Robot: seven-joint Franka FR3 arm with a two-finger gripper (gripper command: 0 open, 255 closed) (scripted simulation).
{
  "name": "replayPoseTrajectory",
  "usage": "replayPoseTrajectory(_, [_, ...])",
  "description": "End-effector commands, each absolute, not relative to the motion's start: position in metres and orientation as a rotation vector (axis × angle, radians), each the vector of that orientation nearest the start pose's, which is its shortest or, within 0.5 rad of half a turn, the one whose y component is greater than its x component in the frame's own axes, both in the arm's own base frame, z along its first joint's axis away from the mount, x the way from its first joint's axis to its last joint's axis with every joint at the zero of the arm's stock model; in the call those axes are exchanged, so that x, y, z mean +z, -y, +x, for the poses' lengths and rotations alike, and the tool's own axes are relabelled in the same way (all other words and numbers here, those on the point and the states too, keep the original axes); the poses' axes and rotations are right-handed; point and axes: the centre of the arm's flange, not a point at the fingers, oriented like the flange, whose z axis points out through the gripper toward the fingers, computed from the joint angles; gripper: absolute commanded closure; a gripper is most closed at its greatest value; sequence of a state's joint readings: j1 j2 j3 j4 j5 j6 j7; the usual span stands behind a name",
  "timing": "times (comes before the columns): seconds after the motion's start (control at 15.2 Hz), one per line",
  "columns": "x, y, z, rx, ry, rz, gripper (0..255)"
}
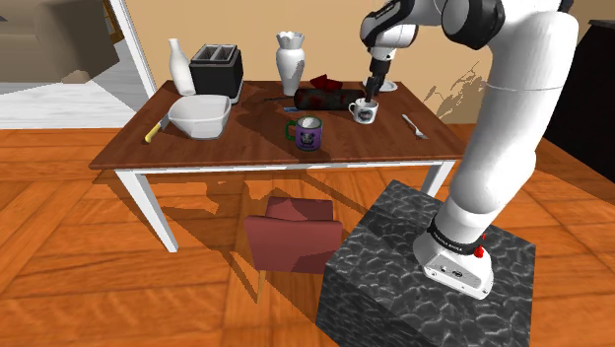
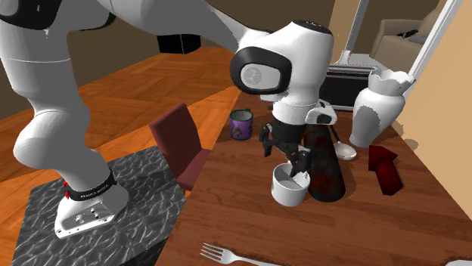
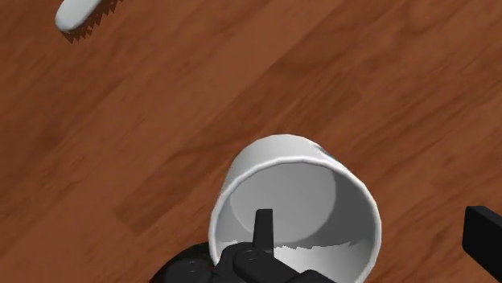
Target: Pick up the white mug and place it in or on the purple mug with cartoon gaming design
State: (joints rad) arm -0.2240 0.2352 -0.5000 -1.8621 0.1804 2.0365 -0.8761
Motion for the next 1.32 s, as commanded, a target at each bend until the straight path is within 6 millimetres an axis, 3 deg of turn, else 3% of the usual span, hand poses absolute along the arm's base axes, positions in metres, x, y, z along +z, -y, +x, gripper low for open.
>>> replayPoseTrajectory(0.0, [0.394, 0.410, 0.480, -0.025, 0.126, -3.086, 0])
replayPoseTrajectory(0.26, [0.377, 0.455, 0.500, -0.031, 0.129, -3.087, 0])
replayPoseTrajectory(0.33, [0.376, 0.459, 0.502, -0.031, 0.130, -3.087, 0])
replayPoseTrajectory(0.79, [0.336, 0.457, 0.502, -0.031, 0.130, -3.087, 0])
replayPoseTrajectory(1.25, [0.336, 0.457, 0.502, -0.031, 0.130, -3.087, 0])
